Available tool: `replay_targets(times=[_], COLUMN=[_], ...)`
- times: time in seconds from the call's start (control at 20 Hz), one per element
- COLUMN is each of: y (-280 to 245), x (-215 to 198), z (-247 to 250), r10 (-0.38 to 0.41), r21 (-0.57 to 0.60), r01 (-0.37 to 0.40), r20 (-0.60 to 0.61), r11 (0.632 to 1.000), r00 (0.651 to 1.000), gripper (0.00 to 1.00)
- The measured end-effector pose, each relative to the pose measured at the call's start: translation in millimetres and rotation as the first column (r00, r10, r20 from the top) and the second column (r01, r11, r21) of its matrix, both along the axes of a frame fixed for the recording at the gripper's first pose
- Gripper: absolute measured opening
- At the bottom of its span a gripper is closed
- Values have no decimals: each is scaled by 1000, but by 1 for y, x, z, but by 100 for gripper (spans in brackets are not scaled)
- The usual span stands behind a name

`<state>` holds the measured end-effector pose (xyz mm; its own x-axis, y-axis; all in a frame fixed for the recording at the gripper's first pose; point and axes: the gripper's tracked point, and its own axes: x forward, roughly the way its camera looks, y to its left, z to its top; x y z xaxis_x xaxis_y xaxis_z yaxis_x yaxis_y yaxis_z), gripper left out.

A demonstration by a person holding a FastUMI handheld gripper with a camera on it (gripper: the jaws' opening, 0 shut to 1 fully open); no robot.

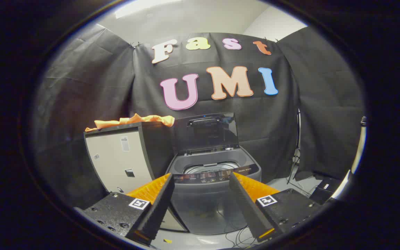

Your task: Put the clothes into the washing machine and then close the washing machine lid.

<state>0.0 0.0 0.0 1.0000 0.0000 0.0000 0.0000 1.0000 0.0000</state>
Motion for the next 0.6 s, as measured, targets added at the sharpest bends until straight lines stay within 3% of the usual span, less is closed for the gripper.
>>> replay_targets(times=[0.6], y=[-7], x=[10], z=[1], r10=[-35], r21=[-15], r01=[35], r20=[7], r11=[999], r00=[999], gripper=[97])
